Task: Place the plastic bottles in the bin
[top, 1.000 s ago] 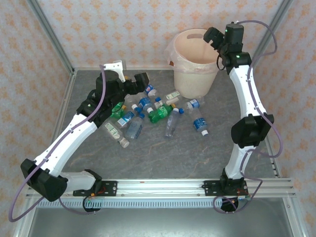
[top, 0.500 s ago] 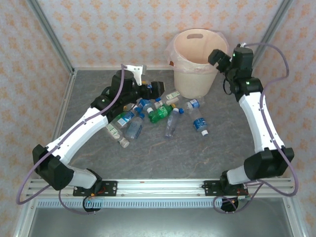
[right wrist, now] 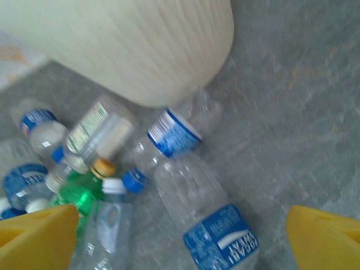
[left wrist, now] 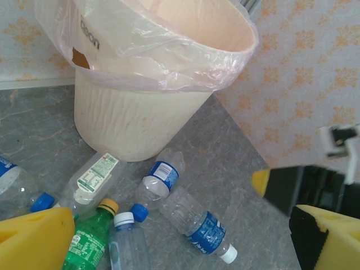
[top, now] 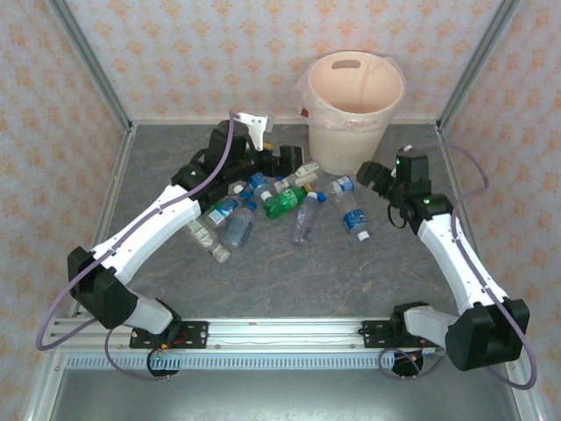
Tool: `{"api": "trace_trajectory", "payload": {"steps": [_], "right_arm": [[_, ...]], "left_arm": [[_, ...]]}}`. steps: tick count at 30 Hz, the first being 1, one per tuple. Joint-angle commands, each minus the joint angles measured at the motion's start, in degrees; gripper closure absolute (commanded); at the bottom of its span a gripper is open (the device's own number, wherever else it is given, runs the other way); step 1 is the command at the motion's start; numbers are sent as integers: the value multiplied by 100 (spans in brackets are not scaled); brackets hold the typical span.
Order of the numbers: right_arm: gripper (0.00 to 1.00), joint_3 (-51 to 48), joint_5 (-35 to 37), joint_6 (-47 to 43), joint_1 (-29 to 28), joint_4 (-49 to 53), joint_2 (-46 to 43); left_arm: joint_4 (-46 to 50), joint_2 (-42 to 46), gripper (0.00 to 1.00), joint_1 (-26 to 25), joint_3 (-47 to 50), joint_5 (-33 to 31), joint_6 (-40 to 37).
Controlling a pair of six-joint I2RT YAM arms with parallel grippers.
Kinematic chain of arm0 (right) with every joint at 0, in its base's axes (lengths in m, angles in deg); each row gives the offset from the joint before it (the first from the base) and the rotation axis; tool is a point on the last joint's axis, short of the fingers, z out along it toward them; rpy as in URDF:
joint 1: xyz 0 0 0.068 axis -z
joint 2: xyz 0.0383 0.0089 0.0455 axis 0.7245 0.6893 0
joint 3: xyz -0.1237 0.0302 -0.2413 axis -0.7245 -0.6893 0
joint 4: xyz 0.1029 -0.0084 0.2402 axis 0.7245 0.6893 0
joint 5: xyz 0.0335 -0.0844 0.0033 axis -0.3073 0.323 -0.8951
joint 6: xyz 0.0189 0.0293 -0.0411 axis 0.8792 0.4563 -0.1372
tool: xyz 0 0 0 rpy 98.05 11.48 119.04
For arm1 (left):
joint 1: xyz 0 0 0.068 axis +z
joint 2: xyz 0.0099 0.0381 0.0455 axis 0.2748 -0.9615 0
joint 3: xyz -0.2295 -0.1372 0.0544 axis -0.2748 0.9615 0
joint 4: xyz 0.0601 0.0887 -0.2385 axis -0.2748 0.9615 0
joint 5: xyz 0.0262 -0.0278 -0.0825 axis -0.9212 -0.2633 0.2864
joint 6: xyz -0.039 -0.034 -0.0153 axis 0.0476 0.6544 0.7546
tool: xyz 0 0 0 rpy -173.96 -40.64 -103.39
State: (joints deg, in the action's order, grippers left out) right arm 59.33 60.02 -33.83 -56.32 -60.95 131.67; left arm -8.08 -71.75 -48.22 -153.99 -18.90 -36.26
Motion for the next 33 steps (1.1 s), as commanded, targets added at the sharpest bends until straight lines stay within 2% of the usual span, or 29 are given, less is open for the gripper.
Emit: {"api": "trace_trajectory", "payload": {"steps": [1, 10, 19, 26, 33], "right_arm": [[7, -247, -4, -107, -138, -262, 84], [15, -580, -236, -287, -367, -697, 924], [15, -523, 132, -440, -620, -858, 1716], [20, -496, 340, -499, -892, -900, 2214], [27, -532, 530, -451, -1037, -955, 2345]], "left_arm": [[170, -99, 1, -69, -263, 73, -138], [298, -113, 1, -130, -356, -26, -162], [377, 7, 1, -139, -256, -235, -183], [463, 205, 1, -139, -72, -407, -169], [676, 46, 1, -139, -344, -455, -188]]}}
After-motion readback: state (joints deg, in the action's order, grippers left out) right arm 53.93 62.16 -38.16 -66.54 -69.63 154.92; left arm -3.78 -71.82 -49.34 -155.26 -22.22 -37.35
